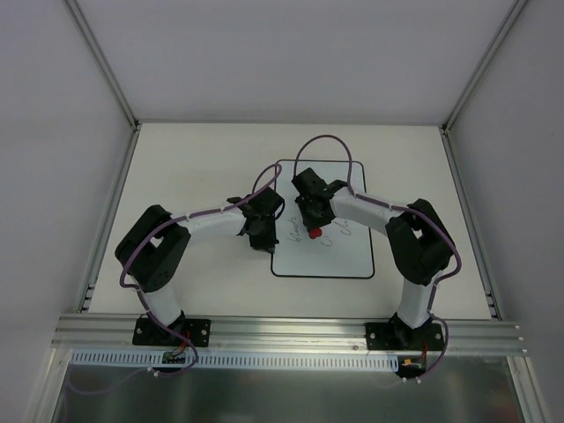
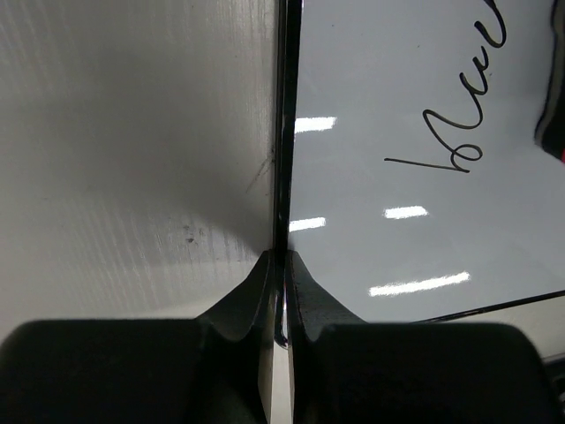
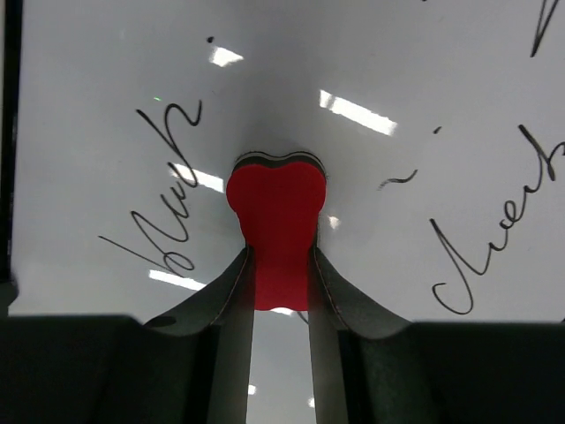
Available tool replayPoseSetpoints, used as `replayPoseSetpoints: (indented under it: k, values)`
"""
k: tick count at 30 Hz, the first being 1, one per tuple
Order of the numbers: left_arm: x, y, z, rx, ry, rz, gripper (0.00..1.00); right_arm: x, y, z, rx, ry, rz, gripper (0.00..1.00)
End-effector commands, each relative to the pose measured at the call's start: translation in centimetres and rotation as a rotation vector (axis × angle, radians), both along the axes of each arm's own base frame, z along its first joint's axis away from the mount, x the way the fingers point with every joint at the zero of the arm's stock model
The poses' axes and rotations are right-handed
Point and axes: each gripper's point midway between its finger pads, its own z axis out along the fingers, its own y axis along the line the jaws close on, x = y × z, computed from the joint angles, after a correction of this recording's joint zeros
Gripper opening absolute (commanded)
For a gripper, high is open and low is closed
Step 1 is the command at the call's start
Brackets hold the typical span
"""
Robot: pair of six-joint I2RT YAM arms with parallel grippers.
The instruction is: Erase the whiteboard
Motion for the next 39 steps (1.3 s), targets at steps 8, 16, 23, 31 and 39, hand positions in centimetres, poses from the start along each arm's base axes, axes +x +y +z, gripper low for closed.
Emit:
replayPoseSetpoints:
  k: [8,16,23,31,39]
  values:
    - [-3.2,1.3,-4.6,0.079,0.119,0.045,0.00,-2.2,-9.6,-2.5,-0.116,0.142,-0.333,0.00]
    - [-3.0,1.1,-4.3,0.073,0.112,0.040,0.00,-4.3,-11.0,-2.4,-0.133,0.184,-0.454,0.00]
    - [-3.4,2.0,-4.2,0.081,0.110,0.049,0.00,-8.9,-3.4,-3.5,-0.030,0.256,-0.320,0.00]
    - [-3.8,3.0,-4.5,0.090,0.124,0.062,0.00,-9.5,-7.7,-3.6,-0.069,0.203,-0.492,0.00]
    - [-3.6,3.4,-4.3,0.089,0.115,0.067,0.00,-8.6,-12.7,-2.3,-0.069,0.132,-0.711,0.00]
